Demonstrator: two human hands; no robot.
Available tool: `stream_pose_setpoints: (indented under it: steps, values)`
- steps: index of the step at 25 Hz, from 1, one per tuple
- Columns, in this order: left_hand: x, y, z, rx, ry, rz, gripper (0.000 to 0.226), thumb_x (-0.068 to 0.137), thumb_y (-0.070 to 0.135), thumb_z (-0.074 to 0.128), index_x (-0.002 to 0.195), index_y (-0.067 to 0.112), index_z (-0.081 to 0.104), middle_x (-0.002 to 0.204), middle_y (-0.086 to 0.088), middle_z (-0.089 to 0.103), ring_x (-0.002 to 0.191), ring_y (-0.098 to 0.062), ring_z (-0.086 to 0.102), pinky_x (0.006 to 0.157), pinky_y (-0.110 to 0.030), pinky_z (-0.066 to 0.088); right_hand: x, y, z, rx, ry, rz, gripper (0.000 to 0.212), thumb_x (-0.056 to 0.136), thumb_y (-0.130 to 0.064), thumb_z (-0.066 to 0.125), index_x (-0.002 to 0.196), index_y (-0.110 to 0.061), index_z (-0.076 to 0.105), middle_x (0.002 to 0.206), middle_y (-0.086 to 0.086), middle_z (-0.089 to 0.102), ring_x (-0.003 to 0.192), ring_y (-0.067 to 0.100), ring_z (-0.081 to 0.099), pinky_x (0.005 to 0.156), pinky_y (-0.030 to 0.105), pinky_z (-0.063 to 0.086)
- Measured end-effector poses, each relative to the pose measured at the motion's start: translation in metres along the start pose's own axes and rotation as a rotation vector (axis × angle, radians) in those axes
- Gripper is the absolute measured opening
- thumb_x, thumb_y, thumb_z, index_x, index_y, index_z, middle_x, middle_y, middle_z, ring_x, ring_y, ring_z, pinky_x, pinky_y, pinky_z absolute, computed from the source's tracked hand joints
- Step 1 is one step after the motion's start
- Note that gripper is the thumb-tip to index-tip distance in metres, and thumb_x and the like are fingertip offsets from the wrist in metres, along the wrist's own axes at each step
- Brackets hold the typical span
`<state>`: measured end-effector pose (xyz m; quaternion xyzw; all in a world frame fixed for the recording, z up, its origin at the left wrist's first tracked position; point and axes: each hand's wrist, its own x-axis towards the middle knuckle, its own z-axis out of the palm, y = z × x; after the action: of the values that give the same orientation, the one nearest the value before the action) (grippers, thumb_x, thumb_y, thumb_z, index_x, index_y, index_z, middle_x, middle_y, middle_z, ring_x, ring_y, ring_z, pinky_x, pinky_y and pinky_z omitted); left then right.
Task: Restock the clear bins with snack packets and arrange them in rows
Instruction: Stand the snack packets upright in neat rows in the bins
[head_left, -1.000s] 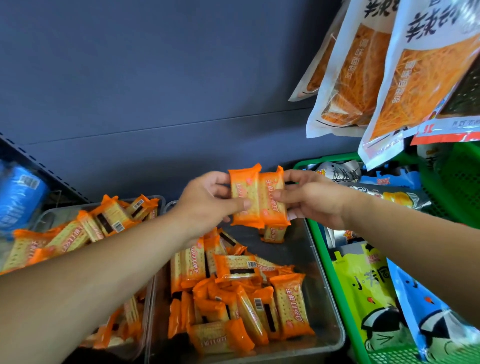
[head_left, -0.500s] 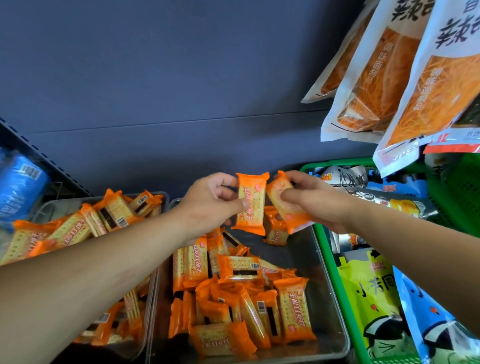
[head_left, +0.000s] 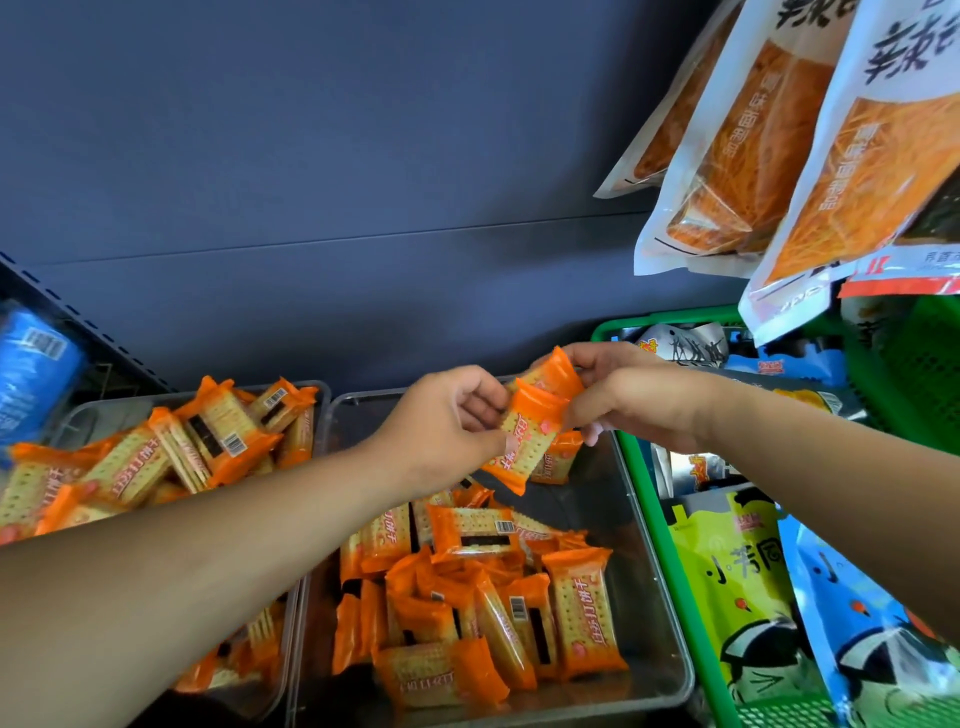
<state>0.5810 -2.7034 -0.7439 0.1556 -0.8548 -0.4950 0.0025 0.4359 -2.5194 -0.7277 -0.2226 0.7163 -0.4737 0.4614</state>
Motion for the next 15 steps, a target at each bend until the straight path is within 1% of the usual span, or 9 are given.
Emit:
stream_pose_setpoints:
  steps: [3, 6, 8, 9, 10, 11, 12, 13, 15]
  values:
    - [0.004, 0.0, 0.019, 0.041, 0.032, 0.066, 0.025, 0.082, 0.01, 0.085, 0.096, 0.025, 0.071, 0.09, 0.004, 0.071, 0.079, -0.012, 0.07, 0.069, -0.026, 0.061, 0.001, 0.004, 0.005, -0.267, 0.076, -0.058, 0.038, 0.082, -0.012, 0.086, 0.111, -0.016, 0.063, 0.094, 0.004, 0.078, 0.078, 0.016, 0.071, 0.065, 0.033, 0.053]
    - [0.007, -0.007, 0.024, 0.172, -0.002, 0.092, 0.014, 0.087, 0.017, 0.081, 0.096, 0.024, 0.072, 0.087, 0.008, 0.071, 0.079, -0.006, 0.068, 0.073, -0.029, 0.061, 0.003, 0.009, 0.01, -0.546, 0.11, -0.111, 0.04, 0.08, -0.032, 0.089, 0.106, -0.024, 0.06, 0.093, -0.002, 0.074, 0.083, 0.016, 0.071, 0.075, 0.033, 0.057]
    - [0.005, -0.02, 0.017, 0.389, -0.152, 0.031, 0.011, 0.09, 0.027, 0.079, 0.099, 0.024, 0.073, 0.09, 0.01, 0.071, 0.083, -0.007, 0.067, 0.081, -0.036, 0.061, 0.003, 0.011, 0.014, -0.768, 0.068, -0.095, 0.047, 0.081, -0.04, 0.086, 0.113, -0.027, 0.055, 0.1, -0.006, 0.069, 0.091, 0.018, 0.068, 0.077, 0.031, 0.052]
    - [0.001, -0.028, 0.013, 0.517, -0.263, -0.006, 0.017, 0.09, 0.033, 0.078, 0.105, 0.024, 0.074, 0.095, 0.01, 0.072, 0.088, -0.008, 0.068, 0.084, -0.036, 0.06, 0.004, 0.013, 0.016, -0.935, 0.06, -0.089, 0.051, 0.083, -0.046, 0.083, 0.12, -0.029, 0.054, 0.107, -0.006, 0.066, 0.1, 0.019, 0.065, 0.082, 0.032, 0.051]
    - [-0.002, -0.035, 0.009, 0.614, -0.37, -0.036, 0.027, 0.089, 0.039, 0.078, 0.112, 0.025, 0.074, 0.102, 0.01, 0.072, 0.093, -0.009, 0.068, 0.087, -0.036, 0.06, 0.005, 0.016, 0.018, -1.133, 0.068, -0.104, 0.055, 0.085, -0.051, 0.078, 0.129, -0.032, 0.052, 0.117, -0.004, 0.064, 0.112, 0.021, 0.061, 0.094, 0.035, 0.049]
    - [-0.006, -0.041, 0.007, 0.662, -0.445, -0.06, 0.036, 0.088, 0.044, 0.079, 0.119, 0.026, 0.072, 0.109, 0.009, 0.072, 0.097, -0.009, 0.067, 0.089, -0.036, 0.059, 0.007, 0.022, 0.019, -1.314, 0.074, -0.125, 0.058, 0.088, -0.054, 0.073, 0.137, -0.034, 0.051, 0.128, -0.003, 0.061, 0.126, 0.023, 0.054, 0.109, 0.039, 0.041]
    - [-0.009, -0.044, 0.006, 0.675, -0.475, -0.075, 0.044, 0.087, 0.046, 0.08, 0.125, 0.027, 0.07, 0.114, 0.008, 0.072, 0.1, -0.01, 0.067, 0.091, -0.036, 0.059, 0.009, 0.027, 0.02, -1.445, 0.067, -0.132, 0.059, 0.09, -0.056, 0.068, 0.142, -0.034, 0.049, 0.137, -0.002, 0.058, 0.136, 0.024, 0.046, 0.121, 0.043, 0.029]
    - [-0.011, -0.046, 0.005, 0.673, -0.479, -0.082, 0.05, 0.085, 0.048, 0.08, 0.13, 0.028, 0.067, 0.117, 0.009, 0.07, 0.103, -0.01, 0.066, 0.092, -0.036, 0.058, 0.013, 0.032, 0.021, -1.518, 0.055, -0.113, 0.059, 0.092, -0.057, 0.065, 0.144, -0.034, 0.049, 0.143, -0.003, 0.056, 0.142, 0.024, 0.04, 0.126, 0.046, 0.017]
    - [-0.012, -0.048, 0.006, 0.701, -0.472, -0.09, 0.06, 0.084, 0.05, 0.08, 0.137, 0.03, 0.061, 0.12, 0.011, 0.068, 0.107, -0.013, 0.064, 0.095, -0.039, 0.057, 0.02, 0.037, 0.025, -1.537, 0.064, -0.052, 0.06, 0.092, -0.059, 0.064, 0.143, -0.032, 0.05, 0.144, -0.002, 0.056, 0.144, 0.024, 0.037, 0.128, 0.049, 0.009]
